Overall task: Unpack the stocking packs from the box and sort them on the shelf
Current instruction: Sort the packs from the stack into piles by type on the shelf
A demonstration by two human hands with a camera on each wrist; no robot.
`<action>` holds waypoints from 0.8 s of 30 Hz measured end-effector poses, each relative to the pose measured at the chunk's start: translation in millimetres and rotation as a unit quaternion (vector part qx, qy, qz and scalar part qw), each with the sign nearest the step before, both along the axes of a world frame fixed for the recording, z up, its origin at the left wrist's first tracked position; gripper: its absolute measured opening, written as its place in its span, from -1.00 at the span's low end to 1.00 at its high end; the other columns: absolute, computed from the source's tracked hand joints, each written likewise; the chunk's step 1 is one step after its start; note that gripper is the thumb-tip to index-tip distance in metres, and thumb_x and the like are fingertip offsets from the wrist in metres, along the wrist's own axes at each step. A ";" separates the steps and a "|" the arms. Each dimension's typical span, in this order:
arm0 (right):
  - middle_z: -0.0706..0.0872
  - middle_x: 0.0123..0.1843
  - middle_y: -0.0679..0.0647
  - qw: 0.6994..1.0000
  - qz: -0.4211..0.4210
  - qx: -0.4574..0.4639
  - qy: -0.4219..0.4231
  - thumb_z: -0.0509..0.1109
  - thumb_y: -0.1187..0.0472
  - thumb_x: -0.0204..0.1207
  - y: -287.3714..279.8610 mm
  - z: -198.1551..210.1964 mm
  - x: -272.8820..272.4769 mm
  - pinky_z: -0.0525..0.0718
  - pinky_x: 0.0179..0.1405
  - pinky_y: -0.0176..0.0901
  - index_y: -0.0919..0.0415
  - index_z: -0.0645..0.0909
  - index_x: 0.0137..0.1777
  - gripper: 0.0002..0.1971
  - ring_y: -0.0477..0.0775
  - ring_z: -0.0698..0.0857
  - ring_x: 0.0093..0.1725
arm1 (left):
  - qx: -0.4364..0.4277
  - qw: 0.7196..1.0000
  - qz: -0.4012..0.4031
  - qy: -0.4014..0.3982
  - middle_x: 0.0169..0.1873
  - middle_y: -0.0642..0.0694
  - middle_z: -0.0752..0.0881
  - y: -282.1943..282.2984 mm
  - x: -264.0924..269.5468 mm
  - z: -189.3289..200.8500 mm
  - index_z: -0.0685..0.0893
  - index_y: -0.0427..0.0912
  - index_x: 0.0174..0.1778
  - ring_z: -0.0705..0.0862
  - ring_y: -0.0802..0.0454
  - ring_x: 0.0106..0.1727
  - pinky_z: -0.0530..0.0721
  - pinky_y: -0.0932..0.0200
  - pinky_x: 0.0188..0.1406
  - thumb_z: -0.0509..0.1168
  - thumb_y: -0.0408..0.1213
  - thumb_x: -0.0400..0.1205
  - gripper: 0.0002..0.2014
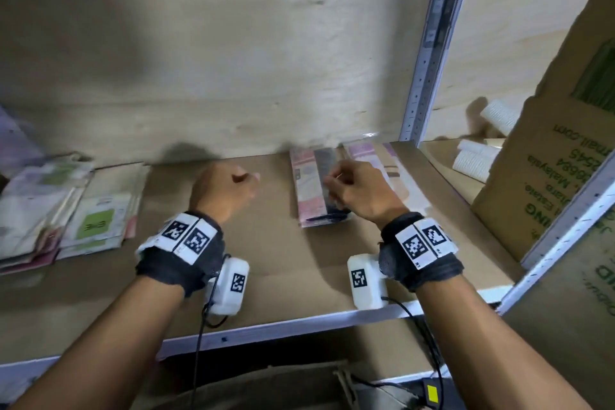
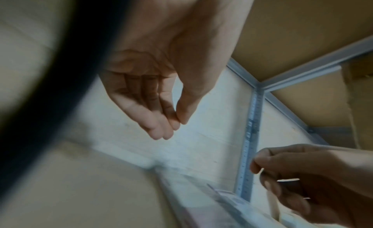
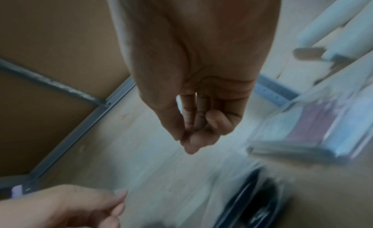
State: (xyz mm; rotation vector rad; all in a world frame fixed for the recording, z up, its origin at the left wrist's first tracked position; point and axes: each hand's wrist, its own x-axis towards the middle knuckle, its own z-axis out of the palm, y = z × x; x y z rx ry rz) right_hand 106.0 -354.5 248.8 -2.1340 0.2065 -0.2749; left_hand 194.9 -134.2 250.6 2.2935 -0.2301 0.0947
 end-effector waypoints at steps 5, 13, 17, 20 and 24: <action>0.71 -0.35 0.22 0.993 0.062 0.089 0.043 0.39 0.27 0.64 71.0 -0.8 13.7 0.52 -0.49 -0.18 0.32 0.61 -0.06 -0.89 0.12 0.61 -0.48 | -0.038 0.997 0.060 0.021 -0.50 0.01 0.81 98.3 9.2 -10.0 0.76 -0.13 -0.42 0.84 -0.07 -0.33 0.83 -0.17 -0.04 0.40 -0.01 0.56 -0.69; 0.69 -0.24 0.23 0.982 0.132 0.051 0.127 0.32 0.31 0.69 187.3 -13.5 92.1 0.71 -0.47 -0.14 0.33 0.59 0.02 -0.92 0.11 0.69 -0.40 | -0.132 0.984 0.118 0.018 -0.49 0.02 0.82 204.6 29.8 7.0 0.79 -0.16 -0.38 0.83 0.02 -0.41 0.86 -0.14 -0.09 0.39 0.03 0.39 -0.71; 0.69 -0.26 0.22 0.972 0.128 0.088 0.175 0.40 0.17 0.65 253.0 -19.7 139.9 0.84 -0.29 0.12 0.31 0.54 -0.13 -0.79 0.19 0.72 -0.40 | -0.157 0.976 0.146 0.021 -0.49 0.00 0.82 238.0 36.4 12.0 0.79 -0.24 -0.34 0.83 -0.05 -0.37 0.85 -0.15 -0.06 0.35 -0.01 0.35 -0.67; 0.72 -0.31 0.23 0.969 0.118 0.074 0.203 0.52 -0.07 0.51 292.7 -24.4 165.3 0.82 -0.19 0.30 0.34 0.59 -0.20 -0.57 0.22 0.74 -0.40 | -0.149 0.977 0.150 0.010 -0.47 -0.03 0.82 249.8 33.7 14.0 0.80 -0.22 -0.35 0.83 -0.05 -0.36 0.84 -0.11 -0.04 0.35 -0.05 0.42 -0.71; 0.72 -0.50 0.05 0.969 0.130 0.038 0.206 0.69 -0.15 0.25 324.4 -37.2 182.1 0.84 -0.34 0.13 0.17 0.62 -0.24 -0.56 0.12 0.70 -0.54 | -0.144 0.976 0.166 0.001 -0.40 -0.13 0.83 260.3 33.1 13.0 0.79 -0.22 -0.37 0.83 -0.23 -0.17 0.80 -0.20 0.05 0.39 -0.15 0.54 -0.75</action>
